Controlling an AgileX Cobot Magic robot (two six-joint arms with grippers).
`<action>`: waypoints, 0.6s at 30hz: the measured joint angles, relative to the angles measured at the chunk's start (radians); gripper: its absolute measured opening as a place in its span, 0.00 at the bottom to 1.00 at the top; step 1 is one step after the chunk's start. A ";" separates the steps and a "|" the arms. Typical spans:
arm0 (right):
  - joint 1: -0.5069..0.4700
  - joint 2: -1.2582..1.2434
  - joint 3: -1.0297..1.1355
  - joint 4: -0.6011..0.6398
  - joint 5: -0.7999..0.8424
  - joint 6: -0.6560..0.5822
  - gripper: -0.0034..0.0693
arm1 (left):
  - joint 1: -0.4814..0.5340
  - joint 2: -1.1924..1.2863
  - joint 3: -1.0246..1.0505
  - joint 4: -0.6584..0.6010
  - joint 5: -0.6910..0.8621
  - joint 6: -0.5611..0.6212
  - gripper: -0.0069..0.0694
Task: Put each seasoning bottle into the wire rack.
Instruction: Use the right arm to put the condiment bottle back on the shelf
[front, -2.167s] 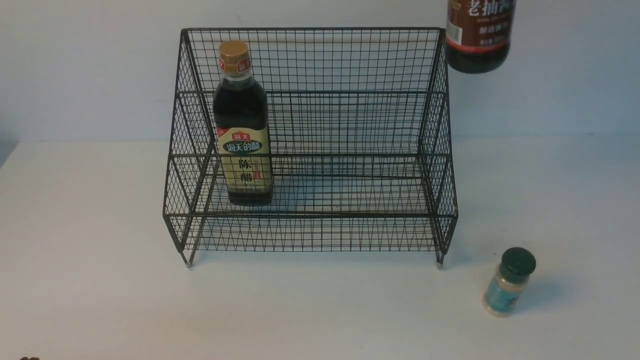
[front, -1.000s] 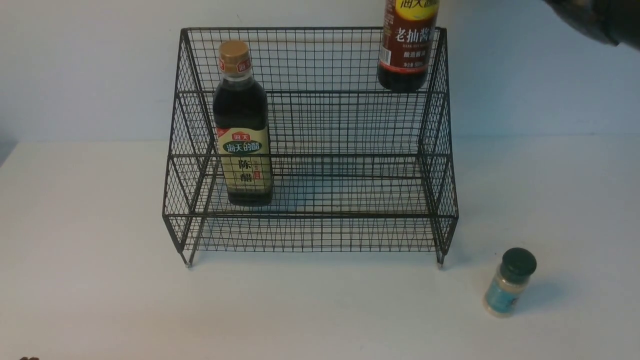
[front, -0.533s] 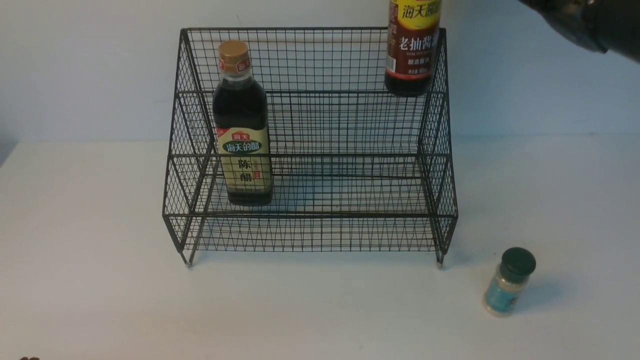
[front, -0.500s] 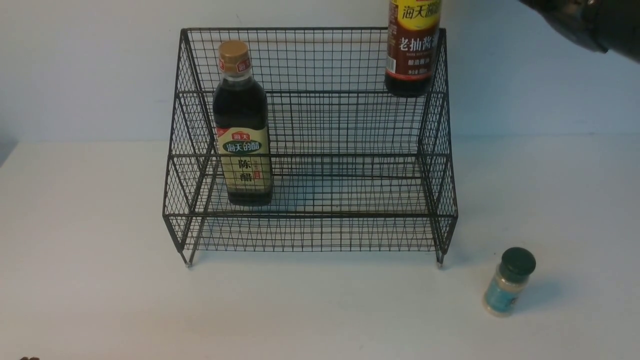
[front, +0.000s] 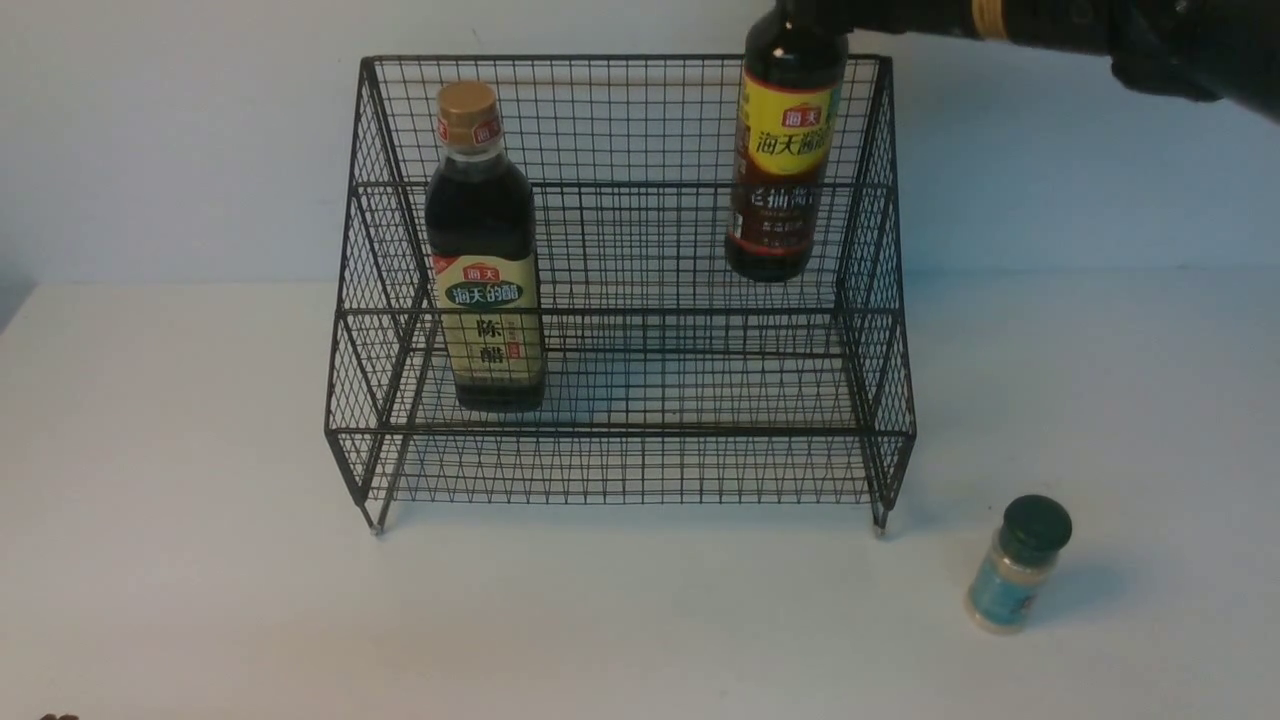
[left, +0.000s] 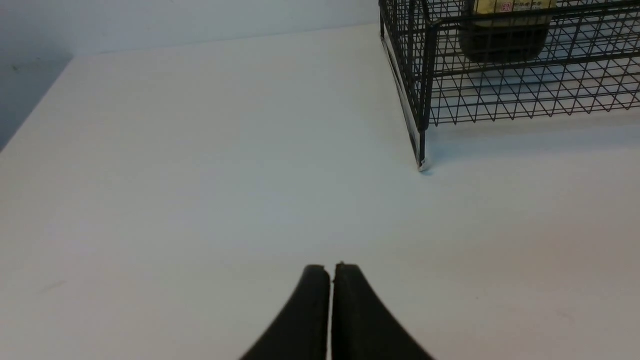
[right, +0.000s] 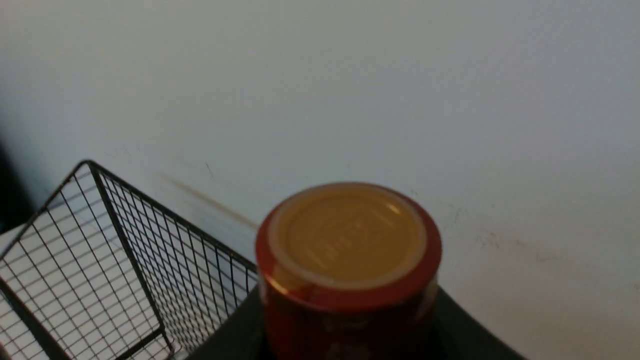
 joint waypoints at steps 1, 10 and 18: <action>0.000 0.000 0.000 0.000 0.002 0.007 0.42 | 0.000 0.000 0.000 0.000 0.000 0.000 0.08; -0.002 0.001 0.000 0.000 0.011 0.051 0.42 | 0.000 0.000 0.000 0.000 0.000 0.000 0.08; -0.002 0.001 0.000 0.000 0.011 0.052 0.42 | 0.000 0.000 0.000 0.000 0.000 0.000 0.08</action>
